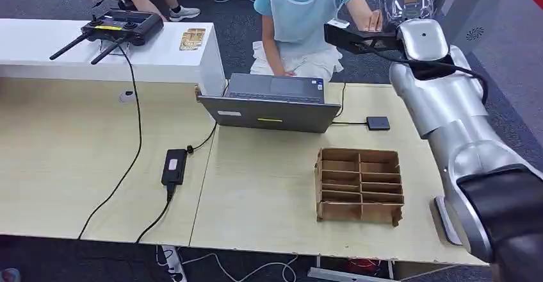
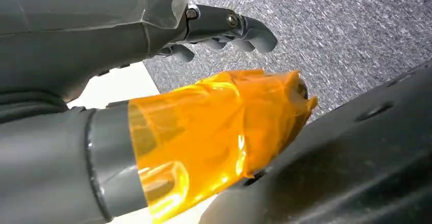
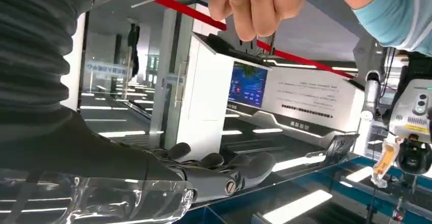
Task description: Pass the card to the sensor for recognition and then transmit it.
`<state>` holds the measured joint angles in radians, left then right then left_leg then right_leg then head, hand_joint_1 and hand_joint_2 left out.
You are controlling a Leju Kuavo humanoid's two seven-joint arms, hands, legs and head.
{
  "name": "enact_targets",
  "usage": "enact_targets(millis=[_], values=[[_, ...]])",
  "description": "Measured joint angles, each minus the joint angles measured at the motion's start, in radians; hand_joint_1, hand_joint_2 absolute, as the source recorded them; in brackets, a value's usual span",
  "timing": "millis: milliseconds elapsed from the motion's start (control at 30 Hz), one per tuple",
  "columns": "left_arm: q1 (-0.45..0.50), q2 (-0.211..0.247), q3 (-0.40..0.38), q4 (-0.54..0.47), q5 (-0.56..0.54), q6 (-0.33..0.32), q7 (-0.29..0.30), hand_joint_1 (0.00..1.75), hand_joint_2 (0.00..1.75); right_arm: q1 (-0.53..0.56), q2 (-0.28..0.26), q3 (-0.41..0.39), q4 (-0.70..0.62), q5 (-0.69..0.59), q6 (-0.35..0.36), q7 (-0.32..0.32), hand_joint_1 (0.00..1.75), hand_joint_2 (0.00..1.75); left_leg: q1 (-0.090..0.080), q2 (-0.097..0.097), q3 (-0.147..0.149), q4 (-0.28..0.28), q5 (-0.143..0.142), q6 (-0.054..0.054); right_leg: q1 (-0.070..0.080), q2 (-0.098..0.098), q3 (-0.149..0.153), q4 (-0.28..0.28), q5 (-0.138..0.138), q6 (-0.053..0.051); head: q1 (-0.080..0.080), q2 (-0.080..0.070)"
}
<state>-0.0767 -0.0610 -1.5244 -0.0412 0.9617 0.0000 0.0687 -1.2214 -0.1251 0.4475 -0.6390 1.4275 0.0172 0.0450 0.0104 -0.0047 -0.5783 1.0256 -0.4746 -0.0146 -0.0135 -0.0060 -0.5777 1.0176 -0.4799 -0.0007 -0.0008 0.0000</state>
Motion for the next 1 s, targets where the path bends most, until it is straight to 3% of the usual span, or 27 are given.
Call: enact_targets(millis=[33,67,100,800,1000], values=[[0.0,0.0,0.0,0.0,0.0,0.0,0.0,0.0,0.0,0.0,0.0,0.0,0.001,0.0,0.0,0.0,0.0,1.75,0.0,0.0,0.0,0.0,0.0,0.0,0.0,0.0,0.0,0.0,0.0,0.0,0.0,0.0],[0.0,0.0,0.0,0.0,0.0,0.0,0.0,0.0,0.0,0.0,0.0,0.0,0.003,0.001,-0.001,0.002,1.27,1.75,0.0,0.0,0.0,0.0,0.0,0.0,0.0,0.0,0.0,0.0,0.0,0.0,0.0,0.0],[0.0,0.0,0.0,0.0,0.0,0.0,0.0,0.0,0.0,0.0,0.0,0.0,0.005,0.005,-0.001,0.004,1.75,1.75,0.0,0.0,0.0,0.0,0.0,0.0,0.0,0.0,0.0,0.0,0.0,0.0,0.0,0.0],[0.0,0.0,0.0,0.0,0.004,0.001,0.001,0.0,0.0,-0.004,-0.016,-0.002,0.049,-0.022,0.004,-0.013,1.75,1.75,0.0,0.0,0.0,0.0,0.0,0.0,0.0,0.0,-0.001,0.0,0.0,0.0,0.0,0.0],[0.0,0.0,0.0,0.0,0.004,0.002,0.001,0.0,0.0,-0.003,-0.016,-0.028,0.054,-0.101,-0.002,-0.037,1.75,1.75,0.0,0.0,0.0,0.0,0.0,0.0,0.0,0.0,-0.001,0.0,0.0,0.0,0.0,0.0]])
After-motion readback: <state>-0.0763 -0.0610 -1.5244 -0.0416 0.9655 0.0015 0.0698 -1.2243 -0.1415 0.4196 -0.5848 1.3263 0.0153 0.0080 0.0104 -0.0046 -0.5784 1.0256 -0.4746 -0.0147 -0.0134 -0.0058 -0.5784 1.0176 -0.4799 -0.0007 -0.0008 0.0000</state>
